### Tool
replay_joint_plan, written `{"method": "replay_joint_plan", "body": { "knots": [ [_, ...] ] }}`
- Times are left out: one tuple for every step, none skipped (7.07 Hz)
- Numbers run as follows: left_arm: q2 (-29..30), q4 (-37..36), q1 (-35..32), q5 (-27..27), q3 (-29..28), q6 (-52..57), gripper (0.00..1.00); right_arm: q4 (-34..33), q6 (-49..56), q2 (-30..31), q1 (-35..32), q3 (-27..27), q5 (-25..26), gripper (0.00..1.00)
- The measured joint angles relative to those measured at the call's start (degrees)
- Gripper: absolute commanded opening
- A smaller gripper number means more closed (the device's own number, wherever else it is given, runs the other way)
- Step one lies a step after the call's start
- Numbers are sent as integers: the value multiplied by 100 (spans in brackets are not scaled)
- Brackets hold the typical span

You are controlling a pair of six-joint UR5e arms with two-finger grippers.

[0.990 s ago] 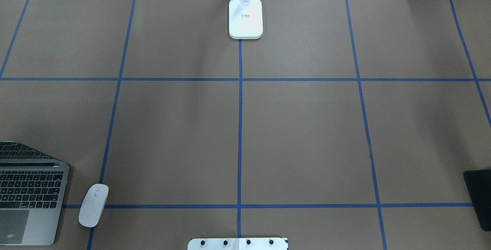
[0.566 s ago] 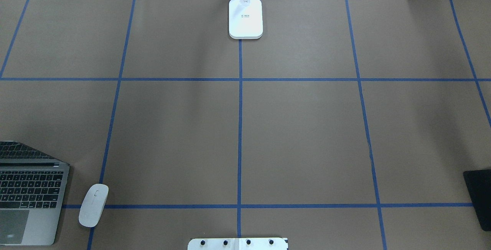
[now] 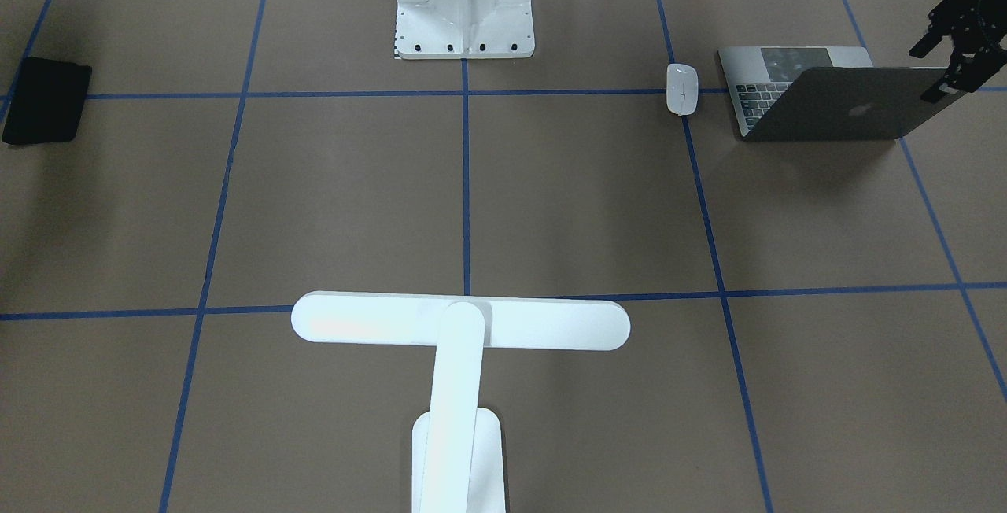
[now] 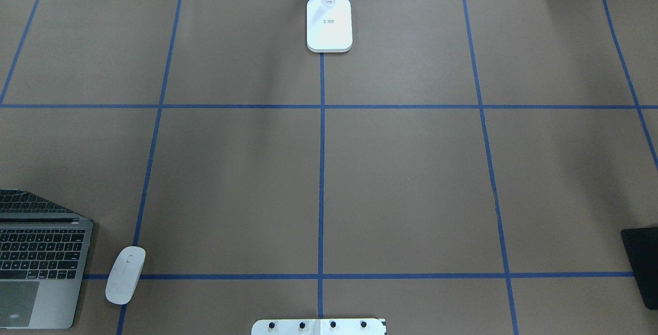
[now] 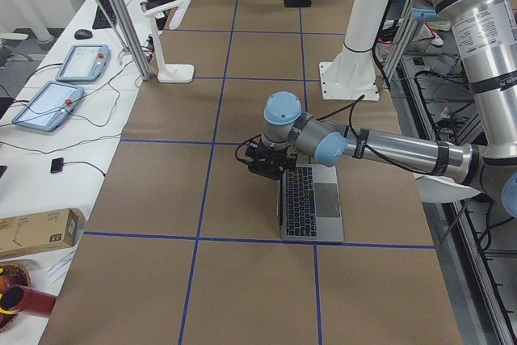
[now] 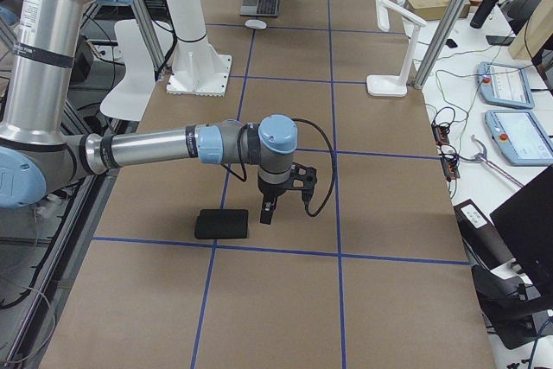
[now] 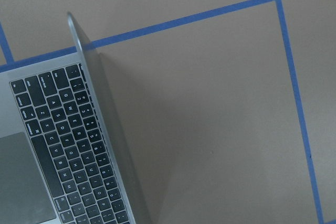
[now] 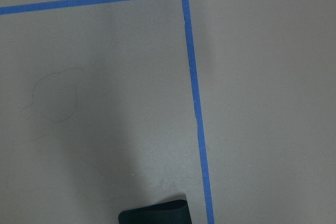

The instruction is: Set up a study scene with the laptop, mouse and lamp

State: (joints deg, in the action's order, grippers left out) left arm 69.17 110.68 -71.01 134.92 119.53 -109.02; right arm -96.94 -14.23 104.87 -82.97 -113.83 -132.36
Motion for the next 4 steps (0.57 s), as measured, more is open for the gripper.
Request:
{"method": "replay_joint_plan", "body": {
  "knots": [
    [7, 2, 192, -224, 0, -148, 100, 0, 10, 10, 0, -1, -12, 100],
    [-1, -3, 382, -444, 0, -239, 100, 0, 14, 16, 0, -4, -16, 100],
    [-12, -6, 512, -569, 0, -274, 100, 0, 15, 21, 0, -9, -19, 100],
    [-27, -5, 633, -652, 0, -283, 99, 2, 16, 23, 0, -13, -28, 100]
  ]
}}
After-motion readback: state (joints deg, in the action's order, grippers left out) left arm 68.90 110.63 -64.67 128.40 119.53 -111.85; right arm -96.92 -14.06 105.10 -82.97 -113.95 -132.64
